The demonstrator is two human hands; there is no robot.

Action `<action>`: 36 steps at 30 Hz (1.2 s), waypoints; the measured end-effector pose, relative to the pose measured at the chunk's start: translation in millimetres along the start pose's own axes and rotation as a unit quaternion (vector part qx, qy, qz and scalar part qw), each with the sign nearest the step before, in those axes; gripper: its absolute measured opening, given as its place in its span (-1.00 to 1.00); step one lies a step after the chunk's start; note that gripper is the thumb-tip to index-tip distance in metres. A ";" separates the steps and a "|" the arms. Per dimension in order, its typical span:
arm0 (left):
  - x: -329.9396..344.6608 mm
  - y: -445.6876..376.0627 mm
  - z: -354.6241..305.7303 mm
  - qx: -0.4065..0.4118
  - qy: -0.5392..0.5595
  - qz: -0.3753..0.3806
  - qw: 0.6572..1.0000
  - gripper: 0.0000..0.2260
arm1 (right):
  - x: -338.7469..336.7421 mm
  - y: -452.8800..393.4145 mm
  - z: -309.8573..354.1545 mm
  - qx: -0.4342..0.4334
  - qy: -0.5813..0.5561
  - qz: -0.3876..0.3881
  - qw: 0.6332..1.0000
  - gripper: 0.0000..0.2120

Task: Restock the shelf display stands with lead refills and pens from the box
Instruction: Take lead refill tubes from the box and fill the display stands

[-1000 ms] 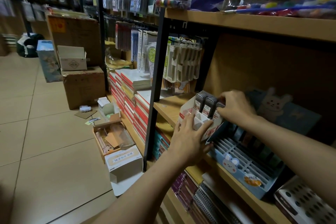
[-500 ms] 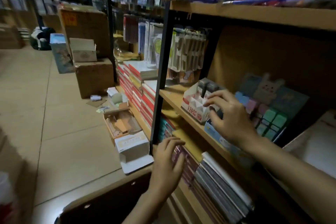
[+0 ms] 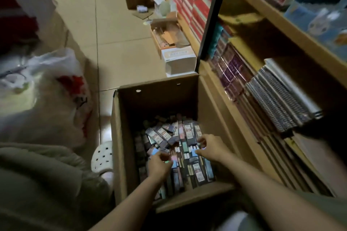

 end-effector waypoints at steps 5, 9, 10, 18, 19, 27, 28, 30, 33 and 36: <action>21.4 -12.6 22.6 -0.017 -0.077 0.056 0.995 -0.63 | 44.0 -13.0 -24.6 0.016 0.030 0.060 0.998 -0.49; 27.6 -29.2 13.9 0.035 -0.233 -0.017 0.972 -0.46 | 60.2 -24.7 -33.8 0.009 0.102 0.092 0.990 -0.32; 30.1 -32.7 12.1 0.047 -0.270 -0.028 0.961 -0.40 | 64.3 -27.8 -35.0 0.002 0.124 0.104 0.987 -0.29; 46.0 -43.3 8.9 0.127 -0.340 -0.073 0.929 -0.32 | 89.9 -52.7 -35.5 -0.056 0.265 0.183 0.945 -0.27; 45.8 -43.9 7.9 0.128 -0.334 -0.080 0.930 -0.34 | 90.2 -55.8 -35.2 -0.066 0.274 0.179 0.943 -0.32; 50.6 -47.3 -7.2 0.148 -0.296 -0.091 0.939 -0.38 | 86.3 -69.8 -43.8 -0.045 0.159 0.128 0.978 -0.29; 53.4 -45.9 -8.5 0.158 -0.297 -0.084 0.938 -0.38 | 83.5 -70.6 -44.9 -0.040 0.135 0.108 0.984 -0.31; 56.7 -42.5 -10.1 0.172 -0.288 -0.070 0.939 -0.40 | 79.1 -70.7 -46.2 -0.033 0.098 0.075 0.992 -0.36; 55.5 -37.9 -11.3 0.169 -0.205 -0.044 0.963 -0.50 | 77.3 -68.1 -48.7 -0.030 0.042 0.050 0.997 -0.57; 41.0 -33.9 -18.3 0.145 -0.029 -0.042 0.988 -0.64 | 70.8 -64.0 -47.5 -0.030 -0.048 0.014 0.998 -0.79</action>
Point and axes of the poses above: each hand's wrist, its own y-axis away from the middle knuckle, its own x-axis out of the palm, z = x × y, the point moved 9 cm from there along -y, towards the middle knuckle, and after that the axes turned 11 degrees about -x, right-handed, at the moved point
